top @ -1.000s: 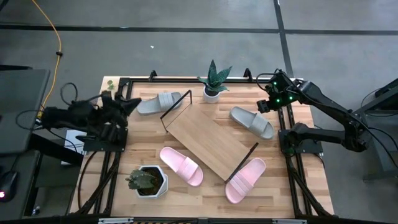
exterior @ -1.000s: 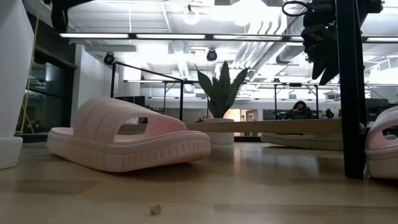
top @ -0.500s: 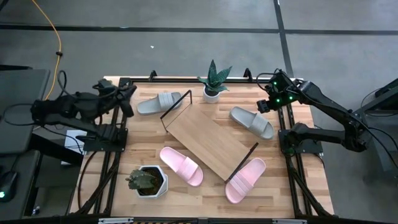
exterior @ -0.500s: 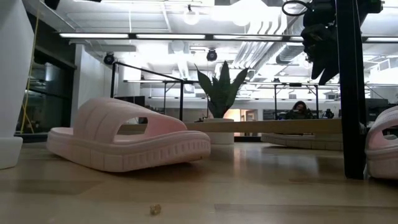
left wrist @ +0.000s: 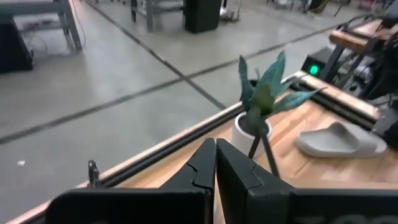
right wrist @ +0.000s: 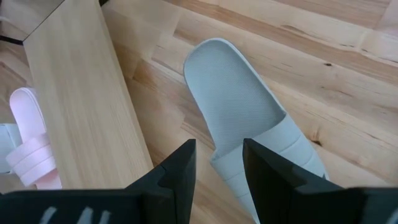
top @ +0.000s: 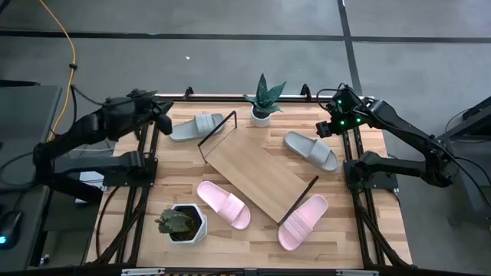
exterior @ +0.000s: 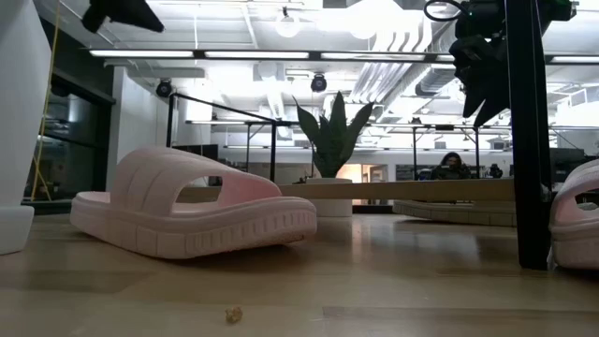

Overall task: Pick and place slides into the shelf
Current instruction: Put the left gray slide on the shelf

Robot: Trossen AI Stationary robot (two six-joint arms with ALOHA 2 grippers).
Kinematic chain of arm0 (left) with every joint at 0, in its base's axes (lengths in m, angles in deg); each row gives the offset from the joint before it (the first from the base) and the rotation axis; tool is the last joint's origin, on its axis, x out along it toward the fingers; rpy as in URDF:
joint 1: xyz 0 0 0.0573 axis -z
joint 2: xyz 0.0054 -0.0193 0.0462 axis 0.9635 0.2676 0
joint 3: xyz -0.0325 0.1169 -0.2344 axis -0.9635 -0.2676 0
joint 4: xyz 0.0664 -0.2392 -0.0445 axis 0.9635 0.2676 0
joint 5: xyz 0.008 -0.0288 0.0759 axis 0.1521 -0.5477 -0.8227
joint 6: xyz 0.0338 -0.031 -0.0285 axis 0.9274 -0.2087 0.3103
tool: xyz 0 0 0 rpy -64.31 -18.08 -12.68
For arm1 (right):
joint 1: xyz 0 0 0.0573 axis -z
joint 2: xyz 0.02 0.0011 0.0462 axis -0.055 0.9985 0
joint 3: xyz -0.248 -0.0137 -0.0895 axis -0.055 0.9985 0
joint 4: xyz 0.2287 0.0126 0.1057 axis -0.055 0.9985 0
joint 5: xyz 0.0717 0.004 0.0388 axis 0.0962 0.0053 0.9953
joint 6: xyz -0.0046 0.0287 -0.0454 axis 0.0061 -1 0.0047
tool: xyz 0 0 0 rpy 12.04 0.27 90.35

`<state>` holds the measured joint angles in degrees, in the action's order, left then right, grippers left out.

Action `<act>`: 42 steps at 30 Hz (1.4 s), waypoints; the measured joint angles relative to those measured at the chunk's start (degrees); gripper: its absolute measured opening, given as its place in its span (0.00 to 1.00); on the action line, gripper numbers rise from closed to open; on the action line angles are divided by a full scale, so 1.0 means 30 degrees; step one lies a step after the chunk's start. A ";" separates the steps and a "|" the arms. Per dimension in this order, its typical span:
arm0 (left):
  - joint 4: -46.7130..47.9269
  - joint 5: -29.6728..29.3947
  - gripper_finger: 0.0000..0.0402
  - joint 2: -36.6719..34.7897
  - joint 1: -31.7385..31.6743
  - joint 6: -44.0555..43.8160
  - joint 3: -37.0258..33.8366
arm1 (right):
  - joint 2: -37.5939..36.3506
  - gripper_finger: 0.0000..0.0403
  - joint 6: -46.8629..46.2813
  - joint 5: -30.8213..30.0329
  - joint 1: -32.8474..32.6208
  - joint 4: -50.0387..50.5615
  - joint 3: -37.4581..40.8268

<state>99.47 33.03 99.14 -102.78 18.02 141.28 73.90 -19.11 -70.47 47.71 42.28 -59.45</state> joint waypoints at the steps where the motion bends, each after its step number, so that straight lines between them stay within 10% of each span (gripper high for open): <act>1: -0.0072 0.0675 0.01 0.0261 -0.0712 0.0028 0.0000 | 0.0000 0.31 0.0005 -0.0001 -0.0001 0.0000 0.0000; 19: -0.0128 1.1728 0.01 0.6350 -1.0300 -0.0748 -0.0022 | 0.0000 0.31 0.0423 -0.0941 -0.0001 0.0000 0.0000; 31: -0.0631 1.3113 0.01 0.7090 -1.0817 -0.1936 -0.0872 | 0.0000 0.31 0.0429 -0.1361 -0.0001 -0.0007 0.0000; 42: -0.5634 1.2590 0.01 0.1063 -1.0809 -0.7067 -0.7909 | 0.0000 0.31 0.0508 -0.1531 -0.0001 -0.0022 0.0000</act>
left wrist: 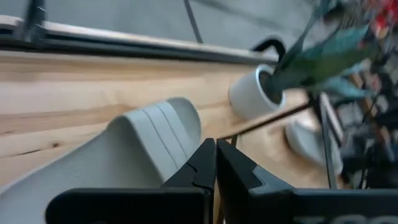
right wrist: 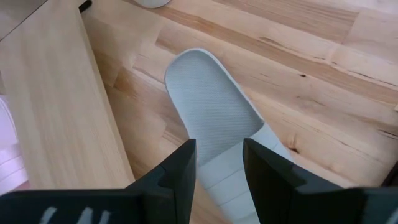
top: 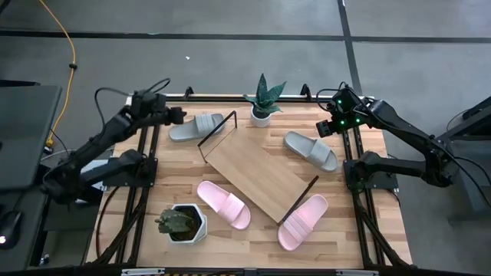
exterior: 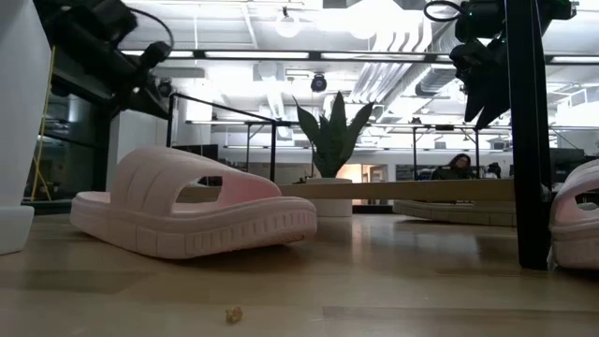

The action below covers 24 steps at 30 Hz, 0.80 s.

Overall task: Pick and place slides into the shelf
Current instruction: Put the left gray slide on the shelf

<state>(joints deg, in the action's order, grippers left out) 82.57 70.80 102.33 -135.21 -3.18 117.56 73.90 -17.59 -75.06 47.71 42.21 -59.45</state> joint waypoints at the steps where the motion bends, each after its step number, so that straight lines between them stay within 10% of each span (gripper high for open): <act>1: -0.0274 -0.0295 0.01 -0.0606 0.0000 -0.0305 -0.0416 | 0.0000 0.31 -0.0005 -0.0007 0.0000 -0.0002 0.0000; 13: -0.1431 0.0760 0.03 -0.3539 0.0004 -0.3584 -0.3757 | 0.0000 0.31 -0.0144 -0.0015 0.0000 -0.0146 0.0000; 24: -0.1394 0.0639 0.46 -0.2708 0.0000 -0.5236 -0.4592 | 0.0000 0.31 -0.0151 0.0080 0.0000 -0.0141 0.0000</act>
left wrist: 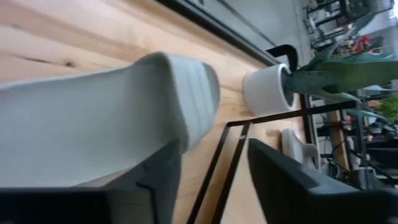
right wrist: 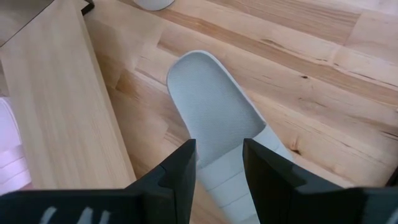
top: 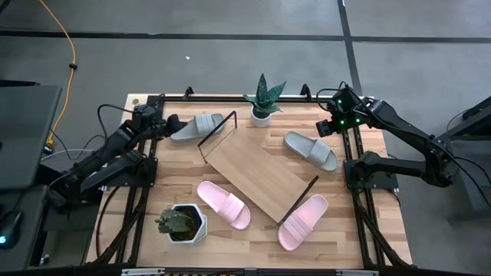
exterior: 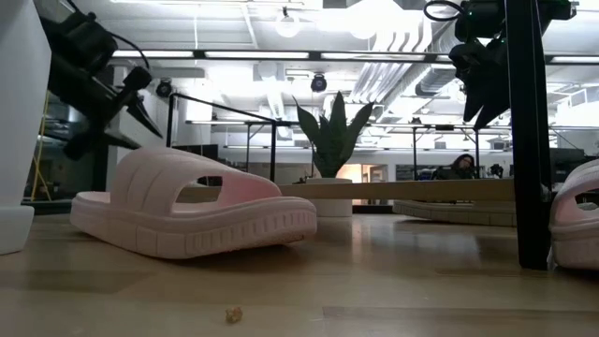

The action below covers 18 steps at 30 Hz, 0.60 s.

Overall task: Pick and place slides into the shelf
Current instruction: Put the left gray slide on the shelf

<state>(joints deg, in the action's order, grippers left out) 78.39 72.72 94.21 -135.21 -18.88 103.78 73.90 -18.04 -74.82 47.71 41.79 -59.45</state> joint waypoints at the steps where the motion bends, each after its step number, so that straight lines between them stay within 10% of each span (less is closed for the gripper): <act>1: -0.0022 -0.0062 0.48 0.0189 0.0000 -0.0032 -0.0010 | 0.0000 0.31 0.0000 0.0007 0.0000 -0.0003 0.0000; 18: -0.3795 -0.0365 0.53 0.5061 0.0000 -0.0095 -0.0023 | 0.0000 0.31 0.0000 0.0006 0.0000 -0.0011 0.0000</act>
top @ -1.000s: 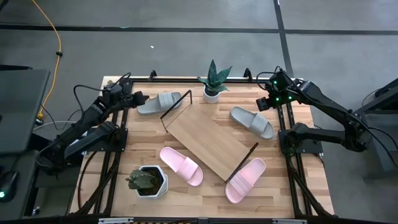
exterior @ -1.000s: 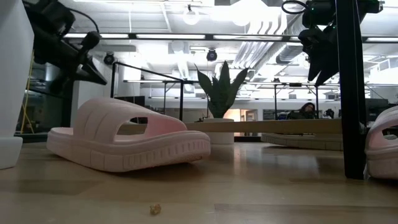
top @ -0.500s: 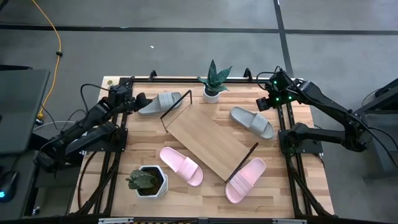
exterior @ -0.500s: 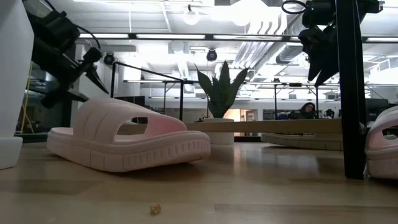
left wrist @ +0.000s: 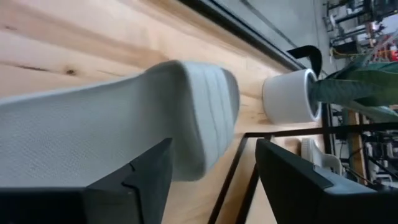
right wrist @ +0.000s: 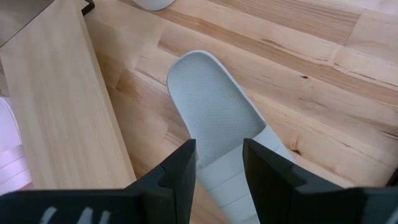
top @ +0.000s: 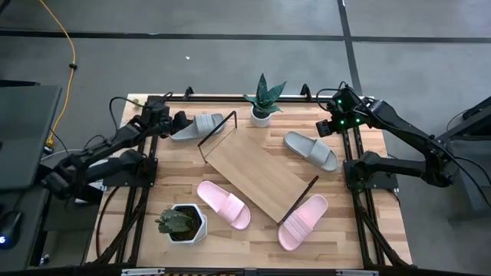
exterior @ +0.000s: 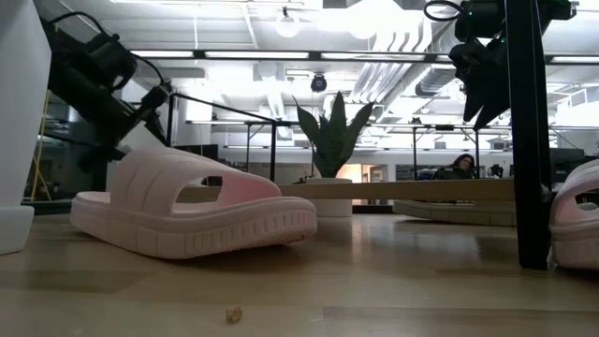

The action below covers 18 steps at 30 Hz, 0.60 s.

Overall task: Pick and place slides into the shelf
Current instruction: Put the left gray slide on the shelf

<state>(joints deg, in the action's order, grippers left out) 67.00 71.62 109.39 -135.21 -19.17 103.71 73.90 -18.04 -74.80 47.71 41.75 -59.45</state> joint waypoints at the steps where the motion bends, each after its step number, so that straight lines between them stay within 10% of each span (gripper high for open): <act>1: -0.0049 0.0004 0.53 0.0365 0.0000 -0.0020 0.0000 | 0.0001 0.31 0.0000 -0.0006 0.0007 0.0005 0.0000; 18: -0.3620 0.0403 0.53 0.4532 0.0007 -0.0719 0.0000 | 0.0000 0.31 -0.0007 -0.0108 0.0007 -0.0066 0.0000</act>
<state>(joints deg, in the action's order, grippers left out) 56.14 72.83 122.98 -135.19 -21.32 103.71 73.90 -18.06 -75.13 47.73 41.56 -59.45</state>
